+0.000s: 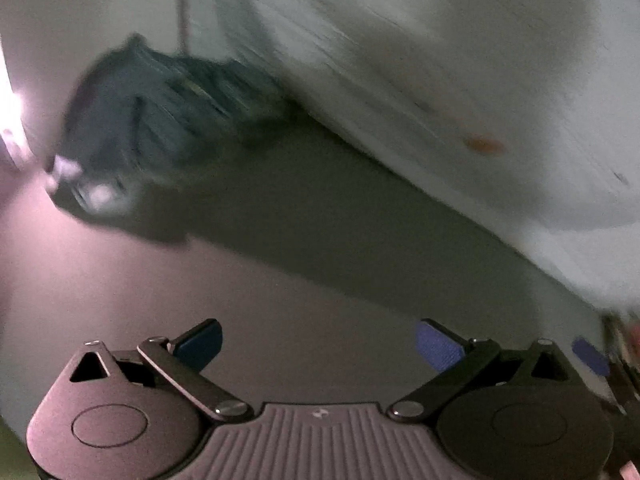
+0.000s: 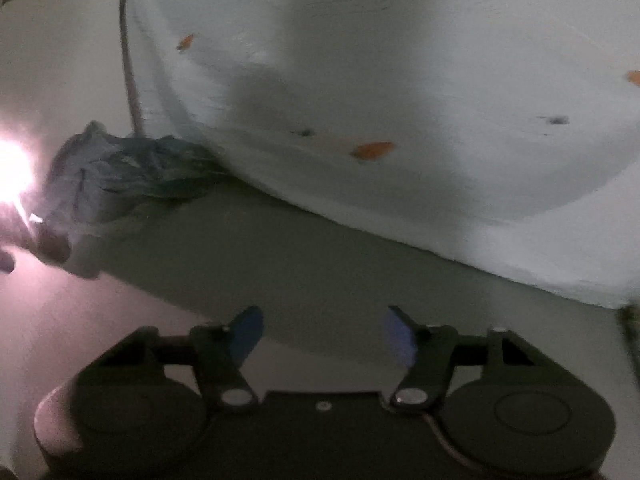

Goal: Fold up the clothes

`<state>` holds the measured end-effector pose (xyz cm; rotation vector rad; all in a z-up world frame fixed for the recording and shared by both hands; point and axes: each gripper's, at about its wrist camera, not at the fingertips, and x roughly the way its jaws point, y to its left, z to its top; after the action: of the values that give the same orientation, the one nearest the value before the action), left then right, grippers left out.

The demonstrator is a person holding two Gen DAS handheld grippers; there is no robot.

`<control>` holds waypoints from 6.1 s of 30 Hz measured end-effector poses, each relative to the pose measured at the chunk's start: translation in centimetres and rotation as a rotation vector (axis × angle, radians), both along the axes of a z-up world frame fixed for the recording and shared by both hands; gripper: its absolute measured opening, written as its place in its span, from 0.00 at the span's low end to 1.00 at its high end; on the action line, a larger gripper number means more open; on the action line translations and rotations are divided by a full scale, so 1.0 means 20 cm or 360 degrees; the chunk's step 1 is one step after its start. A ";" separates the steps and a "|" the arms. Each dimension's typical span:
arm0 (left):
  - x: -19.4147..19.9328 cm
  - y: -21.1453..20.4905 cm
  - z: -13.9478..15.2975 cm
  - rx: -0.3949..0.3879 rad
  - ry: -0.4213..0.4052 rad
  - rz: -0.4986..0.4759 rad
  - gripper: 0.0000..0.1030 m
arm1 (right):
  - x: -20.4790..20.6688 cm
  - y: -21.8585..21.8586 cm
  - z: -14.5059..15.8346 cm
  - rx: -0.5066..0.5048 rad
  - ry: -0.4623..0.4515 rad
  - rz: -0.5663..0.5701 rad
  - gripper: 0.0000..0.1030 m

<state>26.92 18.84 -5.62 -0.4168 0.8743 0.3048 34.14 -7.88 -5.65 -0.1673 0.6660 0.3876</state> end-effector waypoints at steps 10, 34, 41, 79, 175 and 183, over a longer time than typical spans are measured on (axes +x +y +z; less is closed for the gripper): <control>0.69 0.98 -0.22 0.0265 -0.0032 0.0399 0.58 | 0.78 0.86 -0.20 0.0638 0.0491 0.0089 0.06; 0.98 1.29 -0.39 0.0156 -0.0167 0.0624 0.44 | 1.19 1.55 -0.27 0.1027 0.0307 0.0125 0.06; 0.69 1.02 -0.09 0.0208 -0.0195 0.0620 0.02 | 0.81 0.98 0.31 0.1238 -0.0152 0.0063 0.06; 0.12 -1.32 -0.72 0.0592 0.0514 -0.1321 0.98 | -0.18 -1.08 -0.64 0.0434 0.0455 -0.0646 0.84; -0.20 0.30 -0.54 -0.0081 0.0199 -0.0236 0.70 | -0.33 0.55 -0.52 -0.0068 0.0234 0.0296 0.78; -0.15 0.28 -0.69 0.0103 0.0276 -0.0157 0.29 | -0.15 0.85 -0.67 -0.0024 0.0398 0.0439 0.05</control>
<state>23.94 24.35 -19.36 -0.2892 1.0482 0.2801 31.08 9.10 -19.05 -0.2281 0.8956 0.6758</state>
